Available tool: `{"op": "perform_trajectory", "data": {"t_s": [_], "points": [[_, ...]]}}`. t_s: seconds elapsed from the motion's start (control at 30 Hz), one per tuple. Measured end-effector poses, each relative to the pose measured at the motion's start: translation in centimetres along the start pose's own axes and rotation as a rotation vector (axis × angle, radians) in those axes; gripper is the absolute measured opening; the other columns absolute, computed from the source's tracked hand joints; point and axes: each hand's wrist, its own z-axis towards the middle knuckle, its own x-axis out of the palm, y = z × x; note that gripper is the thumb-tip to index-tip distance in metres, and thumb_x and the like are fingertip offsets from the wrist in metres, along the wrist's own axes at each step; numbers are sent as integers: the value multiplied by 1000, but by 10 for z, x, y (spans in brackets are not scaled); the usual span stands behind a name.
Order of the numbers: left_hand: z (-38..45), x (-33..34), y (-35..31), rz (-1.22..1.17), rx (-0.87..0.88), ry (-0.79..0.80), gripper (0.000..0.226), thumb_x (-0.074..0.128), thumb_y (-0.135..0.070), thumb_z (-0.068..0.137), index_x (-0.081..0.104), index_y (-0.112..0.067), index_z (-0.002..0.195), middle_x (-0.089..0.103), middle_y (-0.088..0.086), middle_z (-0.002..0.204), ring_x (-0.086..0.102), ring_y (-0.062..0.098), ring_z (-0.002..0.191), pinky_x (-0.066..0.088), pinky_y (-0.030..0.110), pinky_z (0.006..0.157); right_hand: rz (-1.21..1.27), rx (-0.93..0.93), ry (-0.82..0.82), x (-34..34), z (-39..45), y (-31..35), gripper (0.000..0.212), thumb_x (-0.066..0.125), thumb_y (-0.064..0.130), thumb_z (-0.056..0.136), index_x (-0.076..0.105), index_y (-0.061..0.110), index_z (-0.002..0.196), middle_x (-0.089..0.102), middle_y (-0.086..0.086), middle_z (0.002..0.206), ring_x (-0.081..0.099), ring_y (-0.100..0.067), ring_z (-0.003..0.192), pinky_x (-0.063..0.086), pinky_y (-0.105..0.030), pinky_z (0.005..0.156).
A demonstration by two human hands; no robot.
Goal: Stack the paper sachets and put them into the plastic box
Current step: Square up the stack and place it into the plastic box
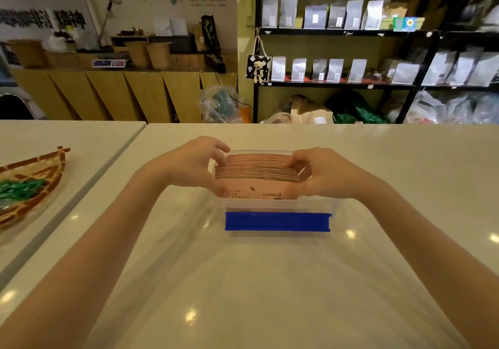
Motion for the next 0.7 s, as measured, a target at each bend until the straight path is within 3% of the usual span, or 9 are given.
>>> {"op": "perform_trajectory", "data": {"t_s": [0.17, 0.3, 0.6, 0.7], "points": [[3, 5, -6, 126, 1, 22, 47, 70, -34, 72, 58, -18, 115, 37, -2, 141, 25, 17, 131, 24, 34, 108, -16, 31, 40, 3, 1, 1, 50, 70, 33, 74, 53, 16, 117, 54, 4, 102, 54, -11, 84, 43, -11, 60], [5, 8, -7, 188, 0, 44, 49, 67, -38, 73, 58, -17, 116, 38, 0, 141, 26, 18, 130, 27, 35, 106, -19, 54, 26, 6, 3, -1, 51, 71, 32, 73, 49, 17, 117, 58, -3, 117, 54, -12, 86, 43, -13, 61], [-2, 2, -15, 279, -63, -65, 49, 71, -42, 67, 63, -20, 110, 44, -1, 137, 34, 18, 126, 33, 35, 101, -16, 134, 30, 10, 3, 3, 57, 70, 30, 74, 42, 17, 122, 55, -5, 122, 49, -12, 91, 42, -20, 71], [-4, 3, -19, 386, -76, -124, 51, 71, -45, 65, 65, -16, 107, 52, 2, 128, 41, 20, 120, 39, 36, 97, 56, 182, 53, 6, 0, 4, 57, 71, 33, 72, 43, 18, 121, 54, -1, 114, 51, -13, 92, 44, -21, 71]]}}
